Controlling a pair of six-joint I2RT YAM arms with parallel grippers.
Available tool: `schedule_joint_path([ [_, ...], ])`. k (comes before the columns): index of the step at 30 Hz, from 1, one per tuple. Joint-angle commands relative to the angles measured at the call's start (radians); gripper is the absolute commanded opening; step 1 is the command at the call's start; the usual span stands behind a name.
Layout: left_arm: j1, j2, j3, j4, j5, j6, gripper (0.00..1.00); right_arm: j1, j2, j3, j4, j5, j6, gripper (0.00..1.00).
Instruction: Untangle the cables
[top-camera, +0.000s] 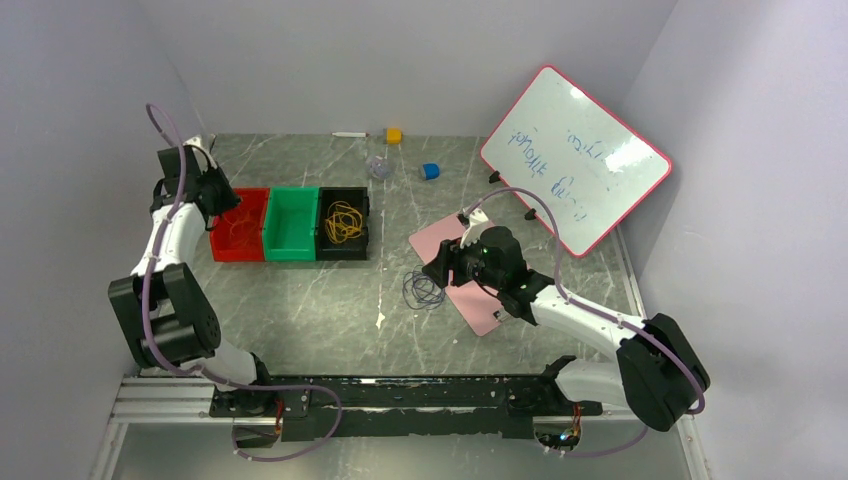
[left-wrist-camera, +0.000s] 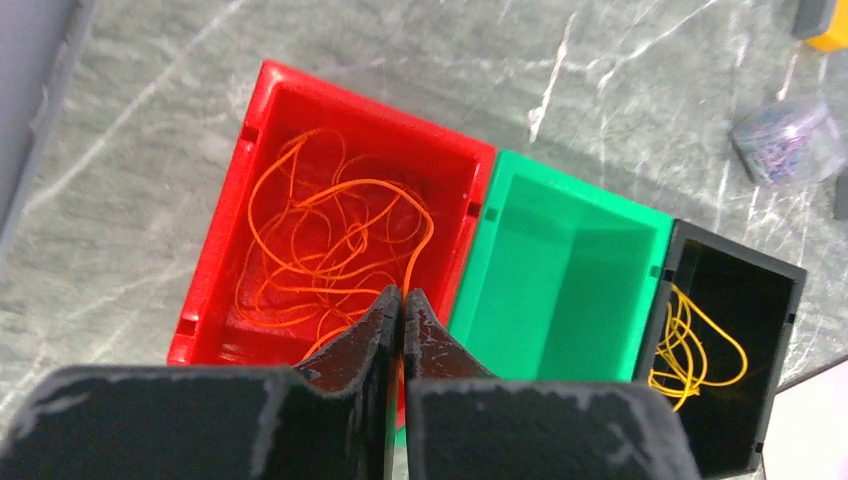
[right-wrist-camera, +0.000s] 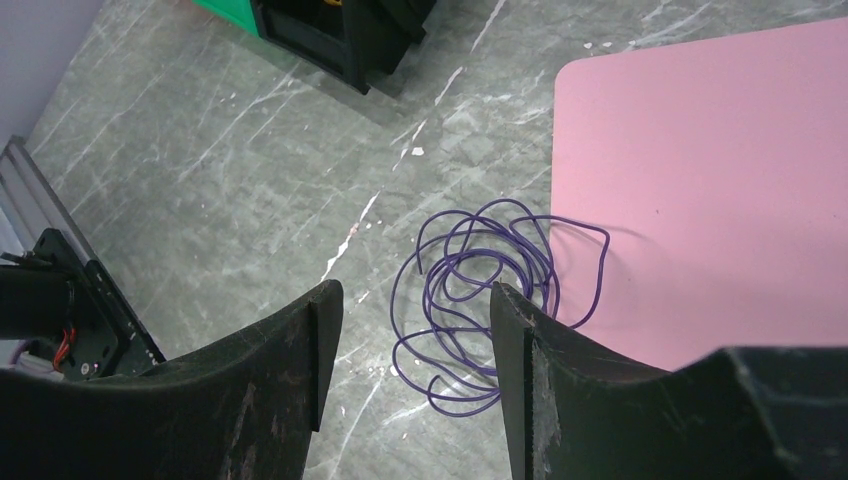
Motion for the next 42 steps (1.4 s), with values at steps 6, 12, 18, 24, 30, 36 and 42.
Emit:
schedule_joint_path([
  [6, 0.006, 0.062, -0.065, -0.009, -0.071, -0.179, 0.07, -0.004, -0.017, -0.006, 0.025, -0.005, 0.002, 0.60],
  [12, -0.018, 0.102, -0.114, 0.076, -0.142, -0.234, 0.07, -0.005, -0.048, -0.005, -0.013, 0.015, -0.020, 0.60],
  [18, -0.018, 0.146, -0.136, 0.160, -0.145, -0.237, 0.07, -0.004, -0.061, -0.007, -0.024, 0.022, -0.024, 0.60],
  [24, -0.018, 0.189, -0.133, 0.185, -0.150, -0.242, 0.09, -0.005, -0.067, -0.008, -0.028, 0.021, -0.022, 0.60],
  [30, -0.018, 0.172, -0.116, 0.181, -0.131, -0.227, 0.23, -0.004, -0.078, -0.006, -0.043, 0.036, -0.029, 0.60],
  [36, -0.025, 0.082, -0.077, 0.125, -0.117, -0.211, 0.39, -0.005, -0.107, -0.010, -0.055, 0.054, -0.028, 0.60],
  [42, -0.026, 0.001, -0.025, 0.048, -0.103, -0.166, 0.48, -0.005, -0.148, -0.012, -0.064, 0.110, -0.030, 0.60],
])
